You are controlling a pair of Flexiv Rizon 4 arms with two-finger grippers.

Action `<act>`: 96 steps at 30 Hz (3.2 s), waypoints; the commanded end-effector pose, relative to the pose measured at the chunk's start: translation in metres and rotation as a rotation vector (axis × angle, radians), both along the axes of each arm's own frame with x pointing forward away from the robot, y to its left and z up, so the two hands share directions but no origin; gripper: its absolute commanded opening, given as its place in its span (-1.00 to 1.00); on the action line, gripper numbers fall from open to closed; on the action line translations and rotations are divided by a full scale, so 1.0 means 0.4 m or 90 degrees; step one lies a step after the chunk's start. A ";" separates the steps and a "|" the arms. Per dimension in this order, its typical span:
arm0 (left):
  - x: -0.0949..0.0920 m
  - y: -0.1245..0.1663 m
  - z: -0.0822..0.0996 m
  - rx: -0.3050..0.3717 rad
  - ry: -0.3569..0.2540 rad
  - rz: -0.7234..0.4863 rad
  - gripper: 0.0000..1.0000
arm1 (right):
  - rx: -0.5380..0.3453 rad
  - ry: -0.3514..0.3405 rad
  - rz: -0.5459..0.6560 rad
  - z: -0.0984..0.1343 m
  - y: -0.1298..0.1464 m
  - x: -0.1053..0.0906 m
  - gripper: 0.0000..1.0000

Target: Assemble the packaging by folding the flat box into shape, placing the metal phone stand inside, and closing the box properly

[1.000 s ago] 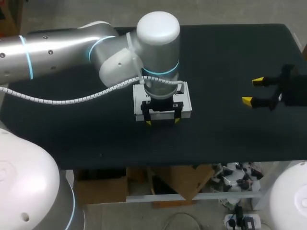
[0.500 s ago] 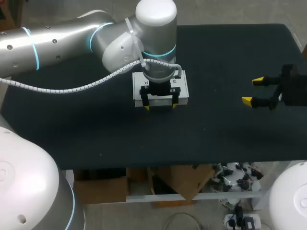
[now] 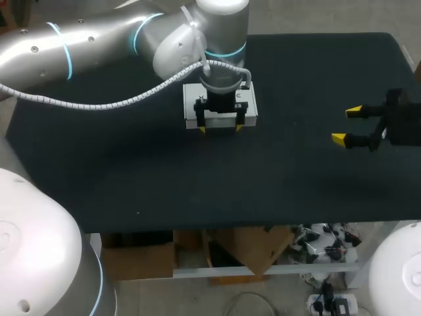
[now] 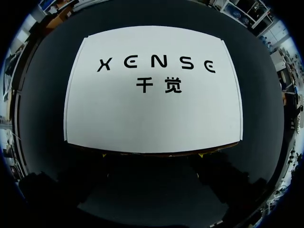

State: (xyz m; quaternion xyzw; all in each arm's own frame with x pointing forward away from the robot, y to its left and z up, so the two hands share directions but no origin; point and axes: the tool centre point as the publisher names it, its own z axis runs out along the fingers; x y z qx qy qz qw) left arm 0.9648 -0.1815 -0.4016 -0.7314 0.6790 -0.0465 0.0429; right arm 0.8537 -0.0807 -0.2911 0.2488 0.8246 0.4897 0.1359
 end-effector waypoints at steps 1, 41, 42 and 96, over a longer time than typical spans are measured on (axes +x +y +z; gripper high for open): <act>0.051 -0.011 0.005 0.012 0.012 0.005 1.00 | 0.002 -0.001 0.001 0.001 -0.003 -0.003 1.00; 0.306 0.035 0.043 -0.035 -0.038 -0.011 1.00 | 0.002 -0.001 0.001 0.001 -0.003 -0.003 1.00; 0.297 0.040 0.049 -0.038 -0.044 -0.013 1.00 | 0.002 -0.001 0.001 0.001 -0.003 -0.003 1.00; 0.010 0.236 0.251 -0.381 -0.479 -0.524 1.00 | 0.002 -0.001 0.001 0.001 -0.003 -0.003 1.00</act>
